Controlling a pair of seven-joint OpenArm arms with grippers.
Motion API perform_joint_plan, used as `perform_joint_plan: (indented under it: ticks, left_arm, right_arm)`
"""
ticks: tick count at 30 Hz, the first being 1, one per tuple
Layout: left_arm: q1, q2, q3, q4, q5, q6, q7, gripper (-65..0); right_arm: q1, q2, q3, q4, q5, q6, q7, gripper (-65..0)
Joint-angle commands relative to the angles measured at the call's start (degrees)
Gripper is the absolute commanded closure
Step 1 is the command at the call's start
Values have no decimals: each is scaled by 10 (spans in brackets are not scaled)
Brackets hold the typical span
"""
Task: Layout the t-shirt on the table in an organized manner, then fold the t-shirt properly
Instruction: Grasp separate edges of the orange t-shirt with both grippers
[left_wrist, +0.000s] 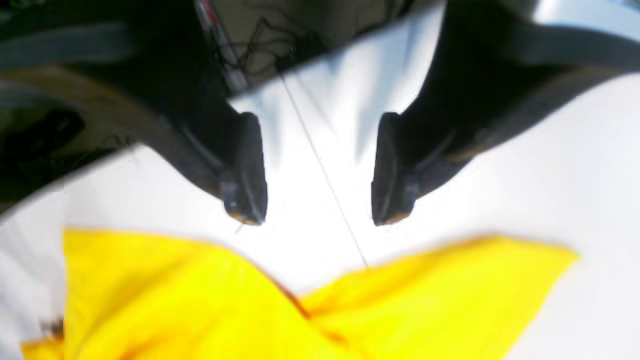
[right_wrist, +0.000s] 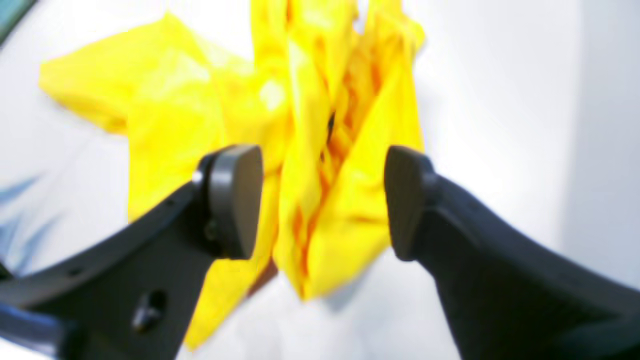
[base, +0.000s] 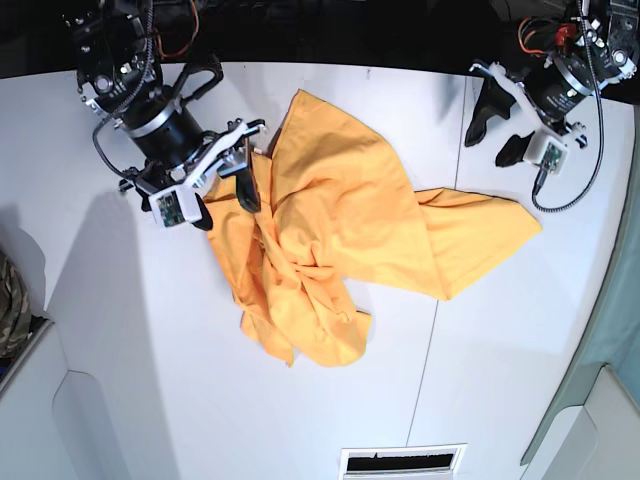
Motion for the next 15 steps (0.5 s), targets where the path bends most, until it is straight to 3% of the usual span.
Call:
perform_joint_plan:
  ticks: [1, 8, 13, 15]
  left_arm:
    - [-17, -7, -1, -4, -11, 0, 0, -363]
    - [-143, -8, 69, -117, -46, 0, 3, -363]
    - [-222, 11, 124, -180, -50, 0, 3, -363]
    - [-245, 25, 132, -205, -50, 0, 3, -363]
  right_arm:
    - [16, -10, 2, -5, -9, -4, 5, -378]
    - [103, -87, 2, -166, -46, -2, 15, -377]
    - [146, -104, 2, -239, -46, 25, 15, -374]
    - [150, -108, 2, -244, -46, 33, 15, -338]
